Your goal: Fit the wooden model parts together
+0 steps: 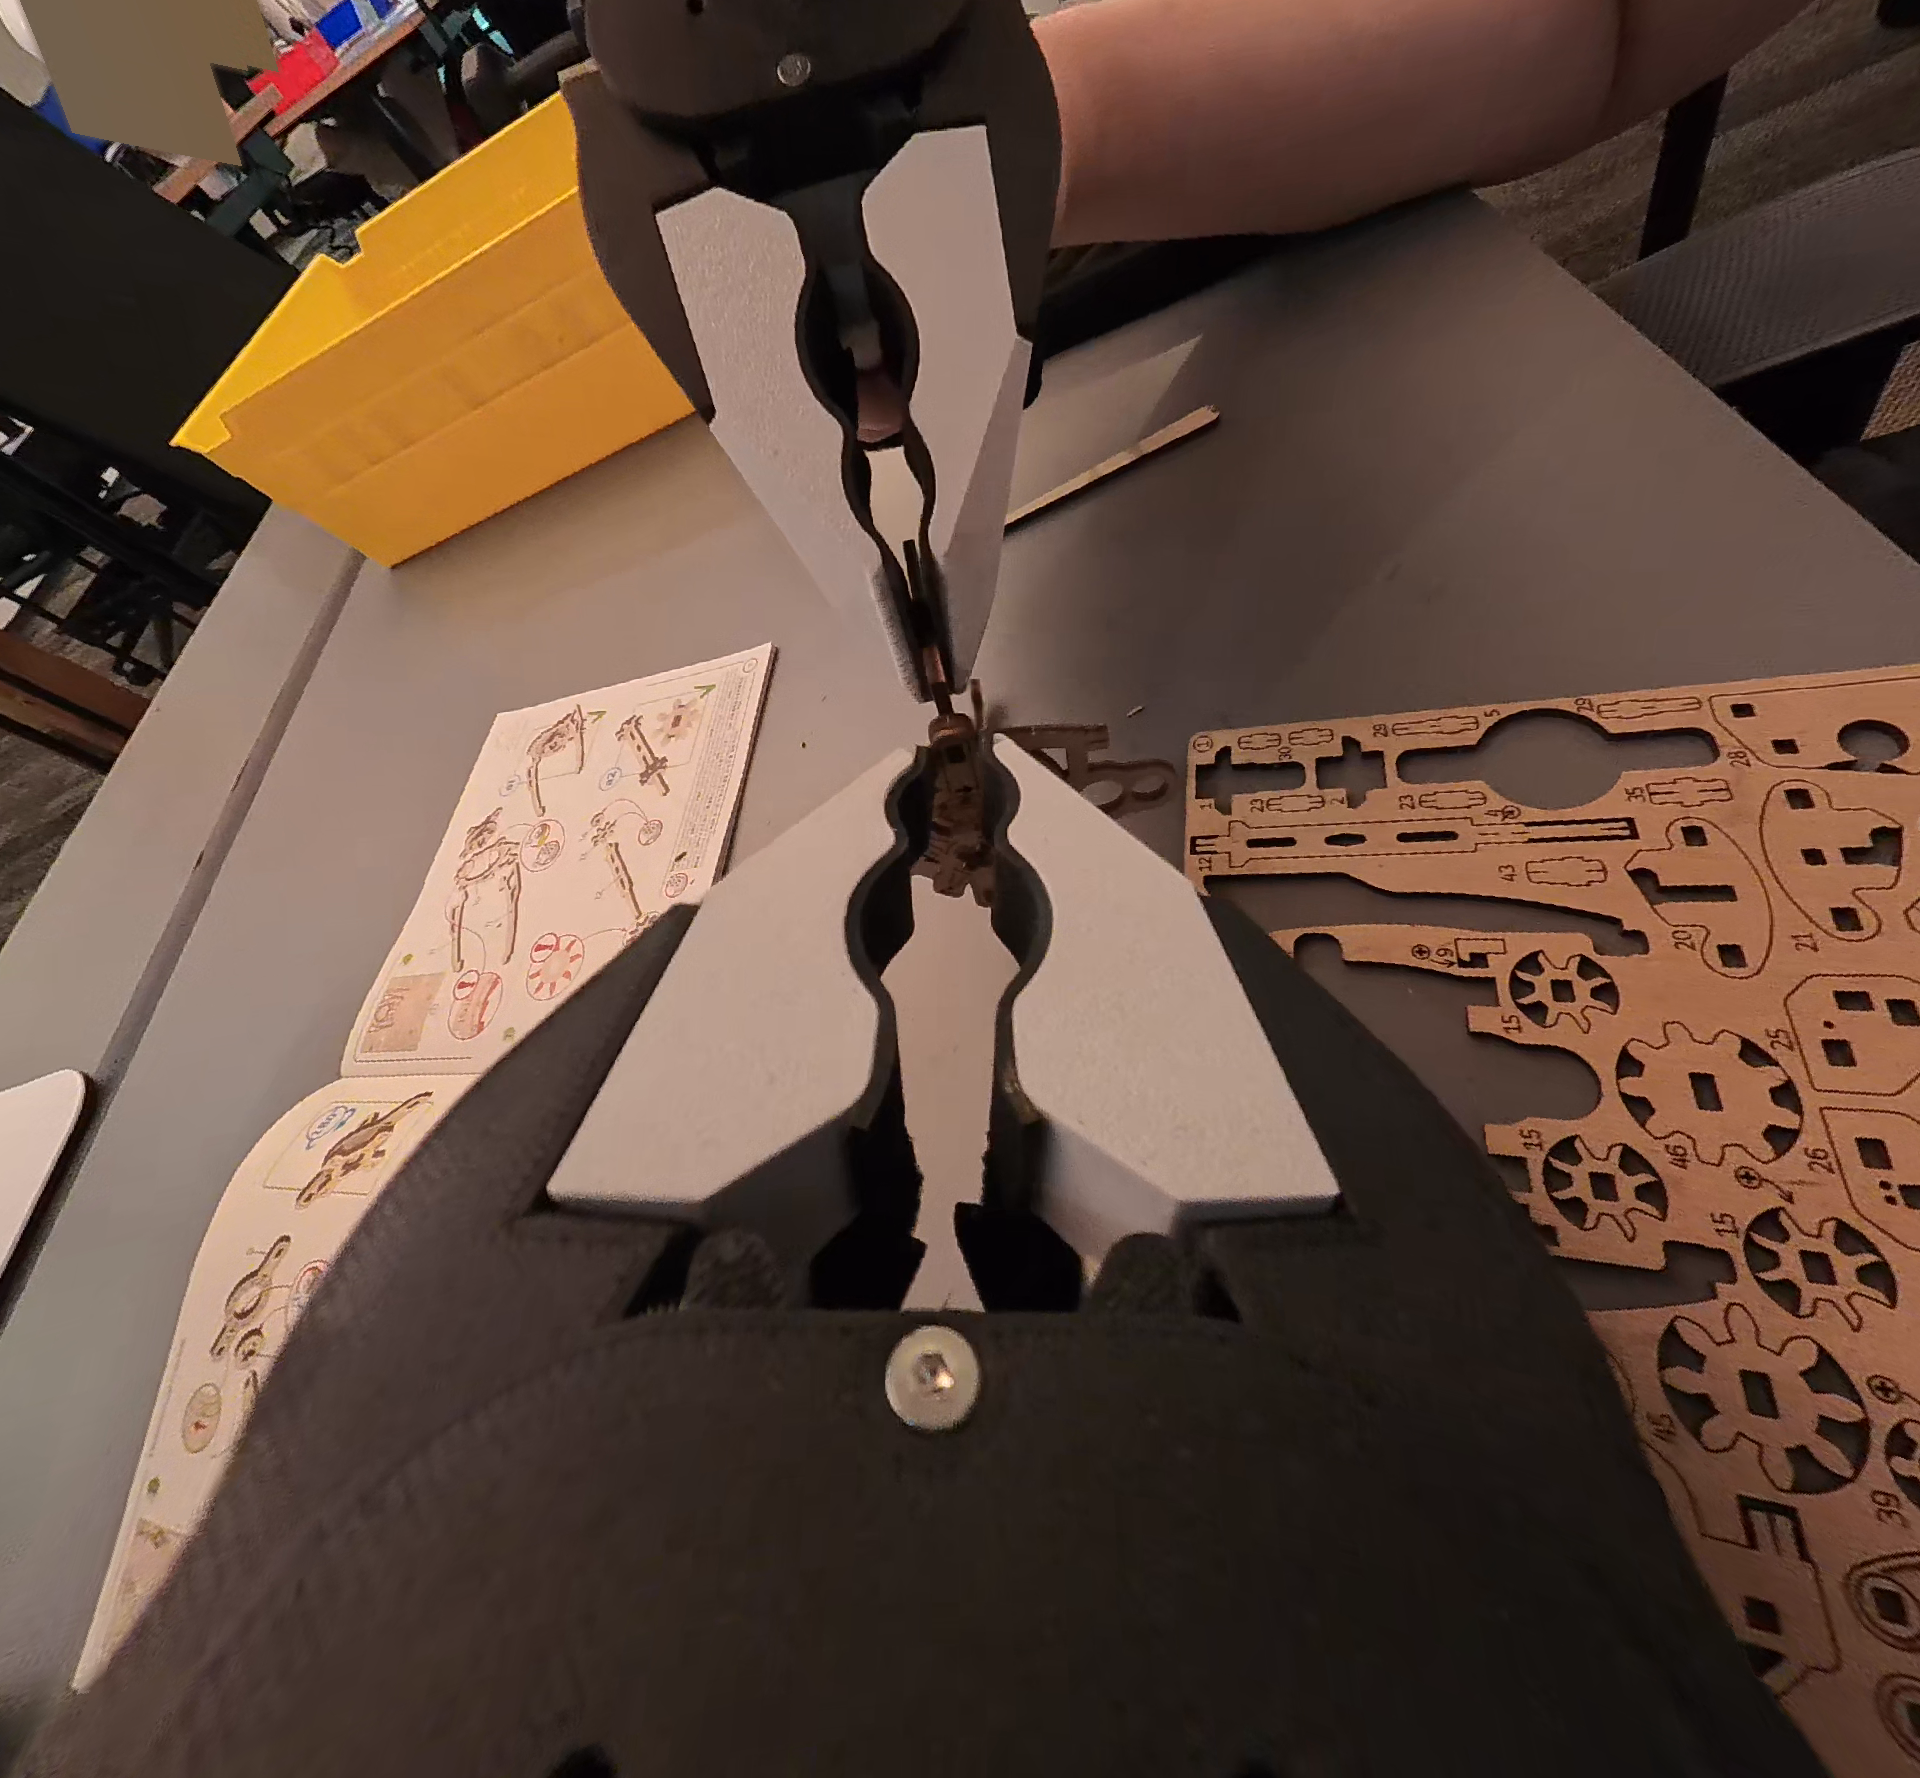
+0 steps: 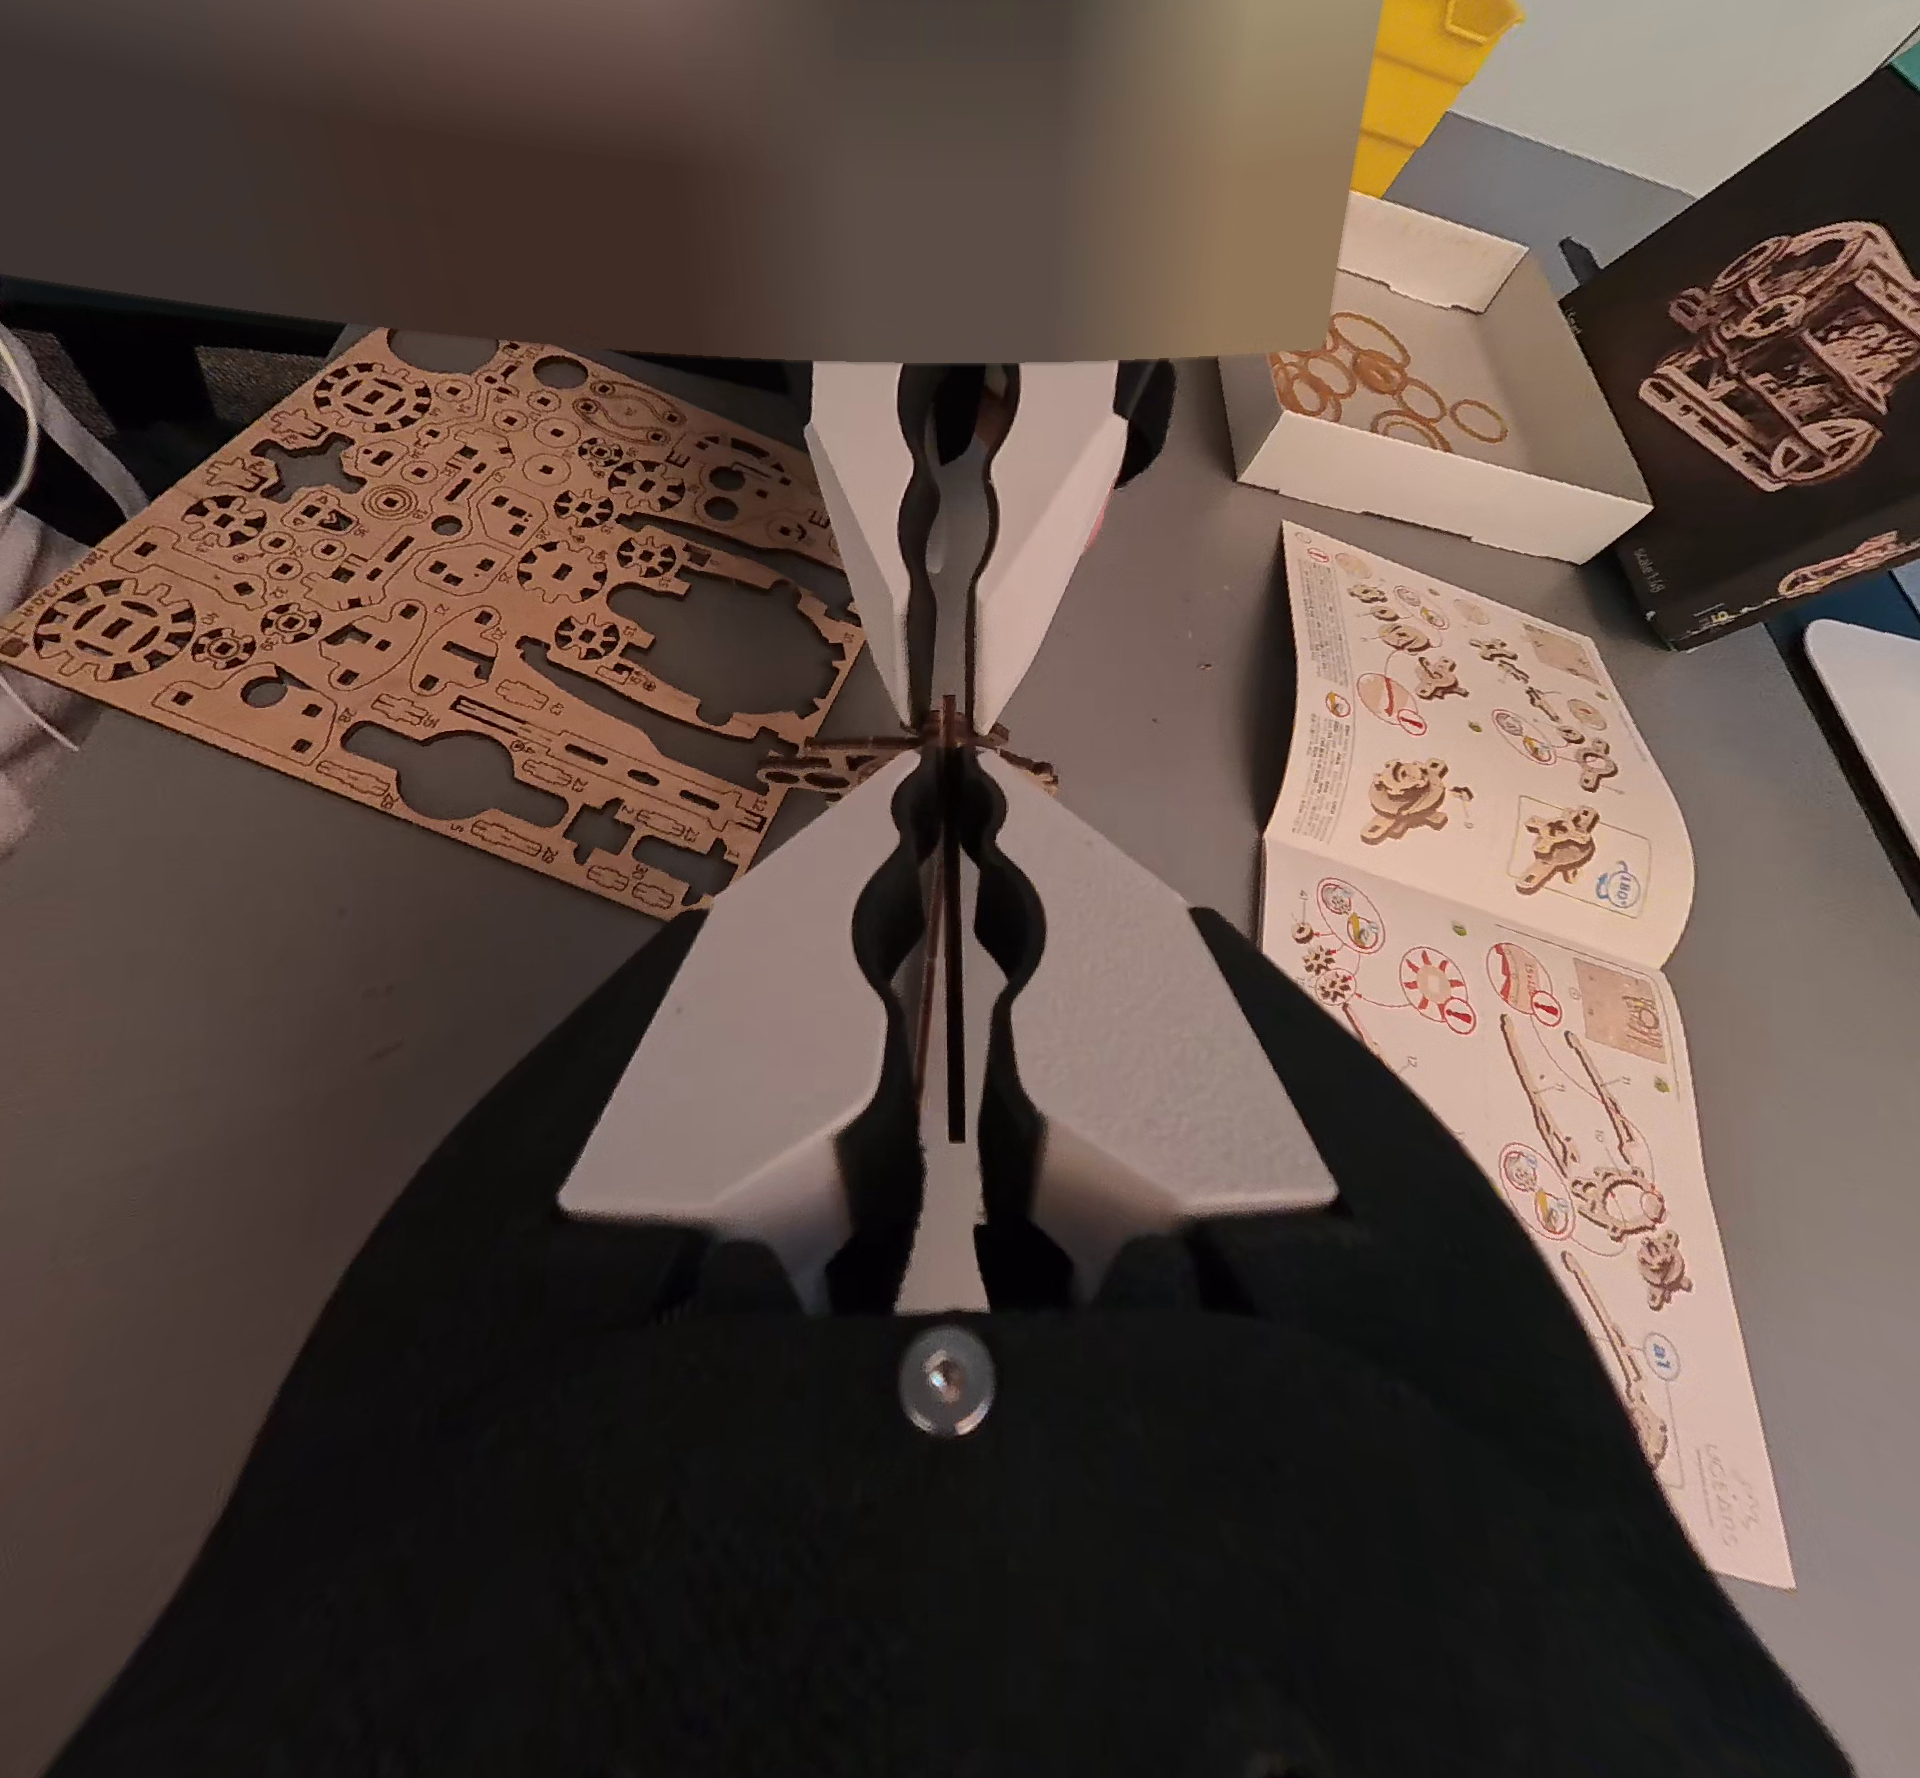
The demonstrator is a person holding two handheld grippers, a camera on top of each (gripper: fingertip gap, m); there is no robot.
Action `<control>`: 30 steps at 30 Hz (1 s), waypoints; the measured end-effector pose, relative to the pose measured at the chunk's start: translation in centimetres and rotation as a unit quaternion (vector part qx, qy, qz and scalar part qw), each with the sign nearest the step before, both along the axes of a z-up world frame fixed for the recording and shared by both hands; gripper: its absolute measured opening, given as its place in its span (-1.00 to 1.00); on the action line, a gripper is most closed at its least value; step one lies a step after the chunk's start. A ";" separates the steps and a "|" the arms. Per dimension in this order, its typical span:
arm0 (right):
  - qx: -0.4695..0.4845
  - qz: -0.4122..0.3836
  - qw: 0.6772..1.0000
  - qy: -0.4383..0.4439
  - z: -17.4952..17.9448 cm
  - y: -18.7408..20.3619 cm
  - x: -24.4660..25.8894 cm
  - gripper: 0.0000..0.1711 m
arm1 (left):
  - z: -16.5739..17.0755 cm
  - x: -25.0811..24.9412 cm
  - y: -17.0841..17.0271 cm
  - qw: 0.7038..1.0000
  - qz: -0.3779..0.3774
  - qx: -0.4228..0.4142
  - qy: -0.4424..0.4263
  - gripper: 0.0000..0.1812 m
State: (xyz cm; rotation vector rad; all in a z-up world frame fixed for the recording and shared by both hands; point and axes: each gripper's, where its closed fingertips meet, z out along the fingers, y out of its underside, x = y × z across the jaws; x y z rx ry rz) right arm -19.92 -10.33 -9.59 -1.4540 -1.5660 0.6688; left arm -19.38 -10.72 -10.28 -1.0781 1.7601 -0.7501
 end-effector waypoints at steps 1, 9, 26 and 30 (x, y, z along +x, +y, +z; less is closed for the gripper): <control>-0.001 0.000 1.000 -0.001 0.0 0.0 0.0 -1.00 | 0.0 0.0 0.0 1.000 0.003 -0.004 0.002 -0.94; -0.003 -0.003 1.000 -0.006 -0.1 0.0 -0.2 -1.00 | 0.0 -0.1 0.0 1.000 0.012 -0.008 0.010 -0.95; 0.004 -0.009 1.000 -0.009 -0.1 0.2 0.0 -1.00 | 1.4 -0.3 -0.1 0.999 -0.005 0.004 -0.041 -1.00; 0.003 -0.006 1.000 -0.004 -0.1 0.2 -0.1 -1.00 | 0.7 -0.3 0.7 0.999 0.013 0.034 -0.030 -0.93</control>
